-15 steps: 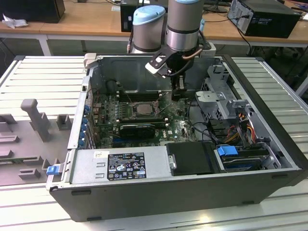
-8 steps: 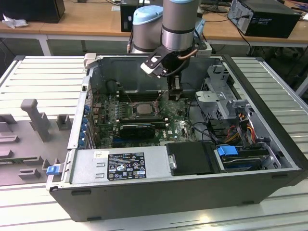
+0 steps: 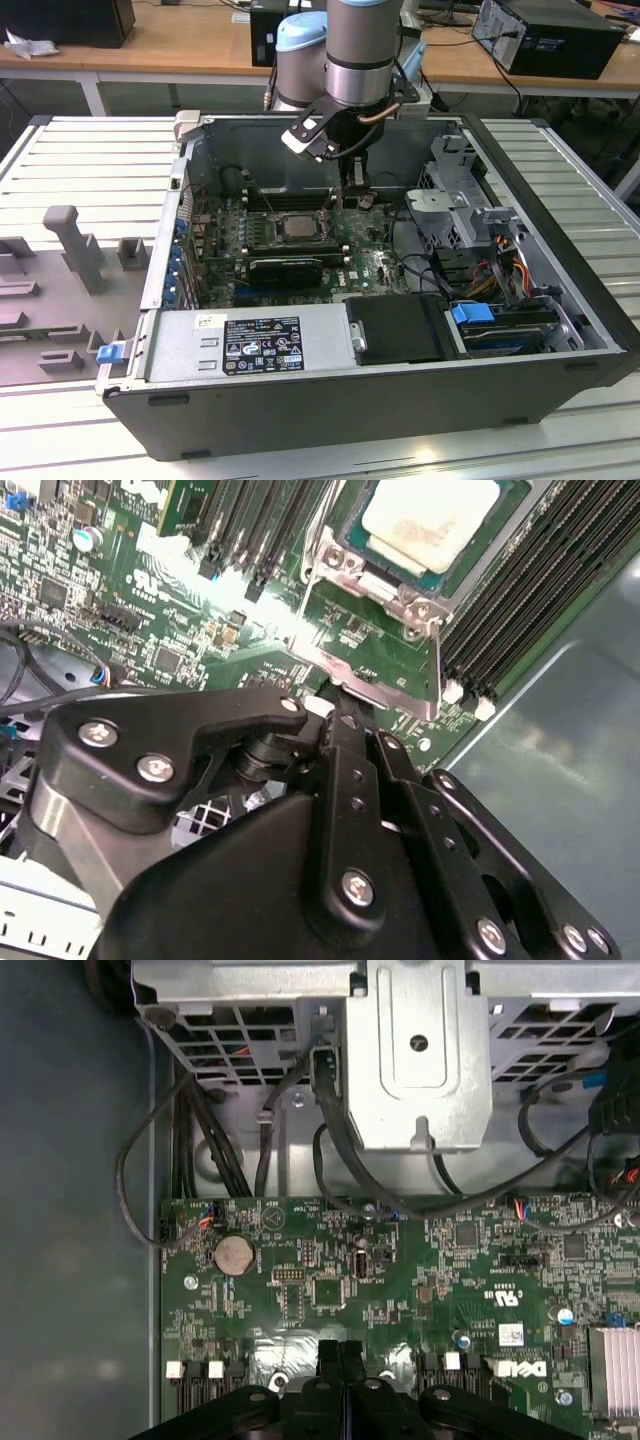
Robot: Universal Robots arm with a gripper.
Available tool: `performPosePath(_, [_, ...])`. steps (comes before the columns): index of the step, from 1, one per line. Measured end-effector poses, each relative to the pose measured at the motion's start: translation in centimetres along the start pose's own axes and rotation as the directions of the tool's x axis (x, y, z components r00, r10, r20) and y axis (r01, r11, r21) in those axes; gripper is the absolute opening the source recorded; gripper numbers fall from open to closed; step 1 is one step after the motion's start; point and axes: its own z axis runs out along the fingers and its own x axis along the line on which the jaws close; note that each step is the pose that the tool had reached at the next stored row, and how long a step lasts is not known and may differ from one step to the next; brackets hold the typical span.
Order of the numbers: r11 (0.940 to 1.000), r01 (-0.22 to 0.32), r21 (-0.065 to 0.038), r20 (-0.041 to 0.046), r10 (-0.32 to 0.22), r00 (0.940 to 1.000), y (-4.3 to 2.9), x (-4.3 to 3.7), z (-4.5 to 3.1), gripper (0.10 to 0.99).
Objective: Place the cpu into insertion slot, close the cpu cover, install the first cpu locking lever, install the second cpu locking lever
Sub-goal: 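Close the cpu cover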
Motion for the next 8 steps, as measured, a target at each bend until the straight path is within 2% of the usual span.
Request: performPosePath(8, [1.0000, 0.000, 0.000, 0.0000, 0.000, 1.0000, -1.00, -0.03, -0.07, 0.106])
